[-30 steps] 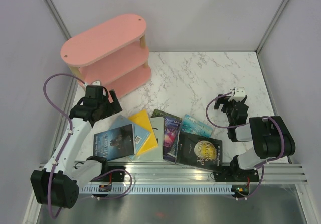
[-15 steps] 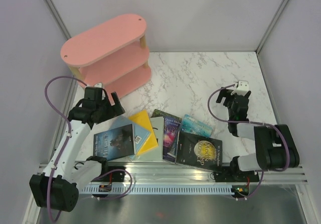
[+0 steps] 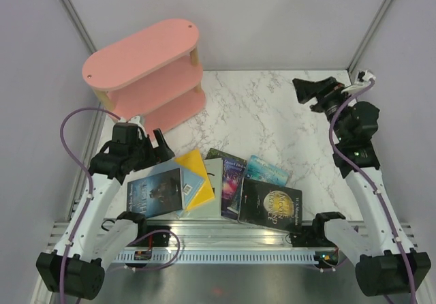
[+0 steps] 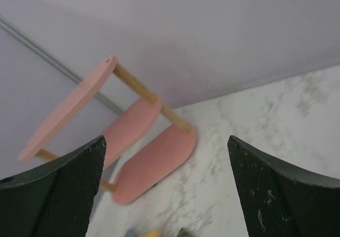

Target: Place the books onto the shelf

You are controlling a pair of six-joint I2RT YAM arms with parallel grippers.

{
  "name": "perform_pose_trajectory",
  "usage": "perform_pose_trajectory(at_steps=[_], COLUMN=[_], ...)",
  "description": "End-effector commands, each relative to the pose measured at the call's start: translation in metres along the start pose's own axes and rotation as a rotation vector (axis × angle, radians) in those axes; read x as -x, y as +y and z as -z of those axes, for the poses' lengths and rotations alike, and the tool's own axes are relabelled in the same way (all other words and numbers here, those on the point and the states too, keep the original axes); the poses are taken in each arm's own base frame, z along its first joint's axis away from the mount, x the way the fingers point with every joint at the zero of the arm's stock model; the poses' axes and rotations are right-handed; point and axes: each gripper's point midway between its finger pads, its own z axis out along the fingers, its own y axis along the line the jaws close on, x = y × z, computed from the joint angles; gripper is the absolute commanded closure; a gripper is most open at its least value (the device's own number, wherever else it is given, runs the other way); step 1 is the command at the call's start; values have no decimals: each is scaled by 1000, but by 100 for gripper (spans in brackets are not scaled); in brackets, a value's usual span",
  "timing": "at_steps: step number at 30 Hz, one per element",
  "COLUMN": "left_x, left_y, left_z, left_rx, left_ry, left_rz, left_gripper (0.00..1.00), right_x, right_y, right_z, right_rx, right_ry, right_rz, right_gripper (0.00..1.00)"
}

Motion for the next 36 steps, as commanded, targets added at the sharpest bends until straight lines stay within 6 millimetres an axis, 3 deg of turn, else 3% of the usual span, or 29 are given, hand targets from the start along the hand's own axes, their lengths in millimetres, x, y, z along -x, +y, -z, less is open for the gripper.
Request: perform_pose_trajectory(at_steps=[1,2,3,6,7,9,10,11,13,14,21,26,27,29,30,36], left_x=[-4,-4,-4,-4,-6,-6,-11,-11,-19,-23,-52,-53,-62,-64,-73,-88], left_y=[-5,-5,-6,-9,-13,-22,-34,-42,-61,-67,-152,-195,-199,-216,-217,-242], left_z=[3,3,5,9,10,10,11,8,8,4,-18,-36,-48,-53,-66,-90], left_rx=[-25,-25,-31,-47,-63,-113,-181,-228,-320,-335,-477,-557,-548,-584,-577,-666], left_ry=[6,6,-3,-17,-14,-12,20,23,70,99,214,245,281,294,337,388], left_rz=[5,5,4,-7,-15,-36,-46,-59,-81,-89,-285,-320,-332,-356,-356,-383], left_gripper=[0,0,0,0,0,0,0,0,0,0,0,0,0,0,0,0], right_x=[-150,-144,-164,-198,-186,-203,-192,-200,-198,-200,-230,-246,-249,-257,-263,-279], right_y=[-17,-5,-5,-20,-24,-44,-52,-63,-79,-96,-124,-128,-127,-127,-126,-127], right_z=[38,33,36,49,40,58,55,73,88,108,178,190,190,191,195,196], right_rx=[-106,6,0,-166,-181,-333,-372,-470,-590,-707,-892,-890,-882,-872,-868,-859], right_ry=[490,461,532,679,664,780,765,831,849,875,988,1018,1020,1018,1032,1034], right_rz=[-738,-771,-826,-701,-579,-525,-439,-421,-363,-320,-271,-292,-300,-327,-346,-401], right_gripper=[2,2,6,4,3,3,4,4,5,6,5,5,5,5,5,6])
